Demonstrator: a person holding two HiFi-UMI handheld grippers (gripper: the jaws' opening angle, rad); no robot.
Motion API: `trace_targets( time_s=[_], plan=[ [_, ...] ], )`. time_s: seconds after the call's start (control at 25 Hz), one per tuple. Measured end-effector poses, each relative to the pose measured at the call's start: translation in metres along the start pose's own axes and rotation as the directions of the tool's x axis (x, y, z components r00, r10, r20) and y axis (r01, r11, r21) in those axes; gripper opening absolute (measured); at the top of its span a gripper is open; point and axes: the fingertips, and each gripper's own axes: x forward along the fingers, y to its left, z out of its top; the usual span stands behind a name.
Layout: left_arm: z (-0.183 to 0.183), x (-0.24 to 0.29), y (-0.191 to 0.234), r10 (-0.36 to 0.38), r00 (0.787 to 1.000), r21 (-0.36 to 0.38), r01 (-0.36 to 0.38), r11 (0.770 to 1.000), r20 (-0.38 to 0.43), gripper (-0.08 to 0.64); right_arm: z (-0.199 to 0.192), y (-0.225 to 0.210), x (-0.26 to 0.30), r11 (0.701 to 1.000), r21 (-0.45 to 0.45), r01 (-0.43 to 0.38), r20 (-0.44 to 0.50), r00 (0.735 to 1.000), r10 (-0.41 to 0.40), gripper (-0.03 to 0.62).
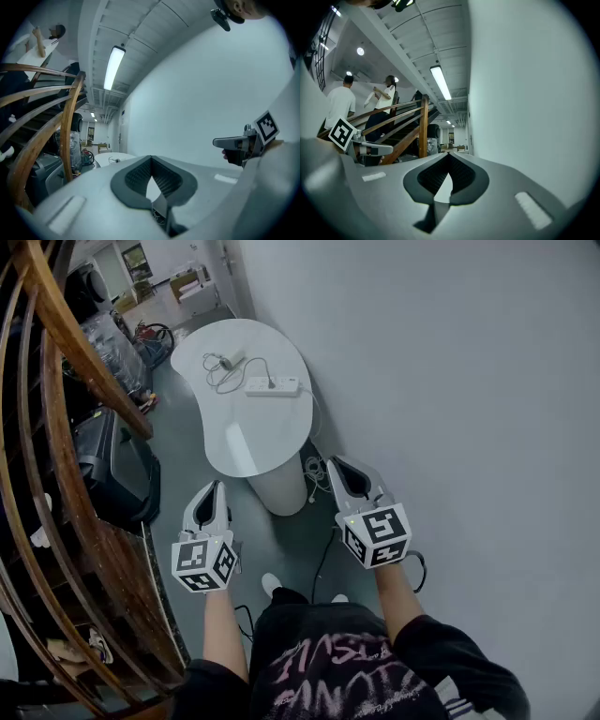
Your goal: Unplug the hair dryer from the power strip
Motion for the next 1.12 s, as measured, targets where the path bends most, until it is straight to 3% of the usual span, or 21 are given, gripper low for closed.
trace_targets(
  time_s=[0.44,0.6,1.12],
  plan=[
    [-0.016,0.029,0.025,-0.025,0.999,-0.001,0.025,1.000,-0.035,0.001,-0.019,-0.001,0.041,1.000,0.018,0.012,-0.033,0.999,-0.012,0.009],
    [-0.019,0.050,0.038,-0.042,0.998,-0.004,0.042,0.999,-0.043,0.001,-0.018,-0.002,0.061,1.000,0.019,0.016,-0.006,1.000,-0.015,0.009],
    [-0.033,0.129,0.110,-0.102,0.992,-0.029,0.100,0.995,-0.076,0.001,-0.035,-0.010,0.160,0.996,0.043,0.082,-0.042,0.996,-0.080,0.025]
  ],
)
